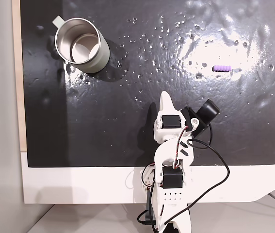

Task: Grasp a pengrip and put it in the cup.

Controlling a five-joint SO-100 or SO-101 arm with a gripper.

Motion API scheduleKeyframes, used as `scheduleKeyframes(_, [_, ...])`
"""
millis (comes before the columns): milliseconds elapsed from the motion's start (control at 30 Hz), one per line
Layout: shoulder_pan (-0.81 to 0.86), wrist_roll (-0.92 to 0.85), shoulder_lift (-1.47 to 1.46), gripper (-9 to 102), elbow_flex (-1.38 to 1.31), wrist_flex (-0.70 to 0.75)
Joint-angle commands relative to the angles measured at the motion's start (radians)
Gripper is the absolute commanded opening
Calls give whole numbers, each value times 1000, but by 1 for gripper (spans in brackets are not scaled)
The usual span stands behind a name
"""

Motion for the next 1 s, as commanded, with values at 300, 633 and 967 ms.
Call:
scheduleKeyframes(300, [37, -77, 18, 0, -152, 127])
scheduleKeyframes(633, [61, -158, -359, 0, -807, 334])
scheduleKeyframes(967, [160, -249, -805, 7, -1413, 617])
